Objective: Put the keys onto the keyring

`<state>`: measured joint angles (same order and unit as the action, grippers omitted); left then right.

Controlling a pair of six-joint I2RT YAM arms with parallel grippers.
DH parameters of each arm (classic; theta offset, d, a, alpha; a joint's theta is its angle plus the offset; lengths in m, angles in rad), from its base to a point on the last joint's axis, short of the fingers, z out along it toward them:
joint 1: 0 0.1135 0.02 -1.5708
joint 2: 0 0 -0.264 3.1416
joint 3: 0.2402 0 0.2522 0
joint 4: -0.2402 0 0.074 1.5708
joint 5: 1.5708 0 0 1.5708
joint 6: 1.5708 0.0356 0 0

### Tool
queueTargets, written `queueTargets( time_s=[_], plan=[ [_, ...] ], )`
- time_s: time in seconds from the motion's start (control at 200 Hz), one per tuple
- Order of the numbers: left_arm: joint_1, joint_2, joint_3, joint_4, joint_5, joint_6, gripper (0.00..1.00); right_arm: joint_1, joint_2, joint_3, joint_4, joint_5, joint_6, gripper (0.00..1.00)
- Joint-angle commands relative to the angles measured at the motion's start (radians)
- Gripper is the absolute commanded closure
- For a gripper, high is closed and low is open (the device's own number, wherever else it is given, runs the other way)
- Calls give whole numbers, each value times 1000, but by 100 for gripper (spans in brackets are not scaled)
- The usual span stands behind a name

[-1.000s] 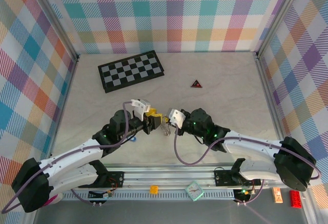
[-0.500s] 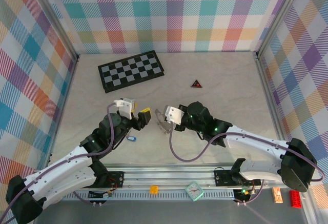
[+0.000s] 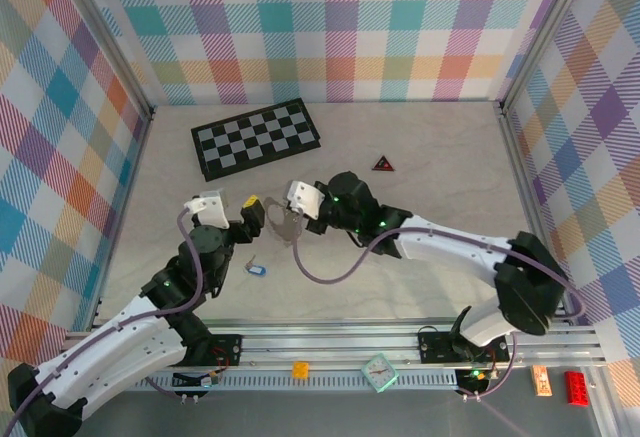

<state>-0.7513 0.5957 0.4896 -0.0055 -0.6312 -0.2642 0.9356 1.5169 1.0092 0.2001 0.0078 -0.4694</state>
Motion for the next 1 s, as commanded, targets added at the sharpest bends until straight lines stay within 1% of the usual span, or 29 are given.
queueTargets(
  time_s=[0.0,0.12,0.23,0.39,0.63,0.765,0.91,0.99],
  plan=[
    [9,-29,-15,-42,-32,-38,10,-30,69,36,57,-22,118,100],
    [9,-43,-33,-48,-15,-61,4,-81,129,47,-17,-20,125,100],
    [10,-42,-47,-45,-13,-71,1,-120,152,39,-111,-7,93,100],
    [11,-29,-58,-40,-13,-71,0,-157,173,7,-217,42,13,100],
    [13,14,-56,-20,-7,-63,0,-166,212,-40,-248,158,-96,100],
    [12,38,-55,-10,-2,-55,0,-167,221,-54,-246,179,-116,88],
    [15,63,-57,1,1,-53,0,-176,204,-71,-245,149,-109,69],
    [17,74,-54,3,6,-53,0,-190,163,-89,-238,116,-79,65]
  ],
)
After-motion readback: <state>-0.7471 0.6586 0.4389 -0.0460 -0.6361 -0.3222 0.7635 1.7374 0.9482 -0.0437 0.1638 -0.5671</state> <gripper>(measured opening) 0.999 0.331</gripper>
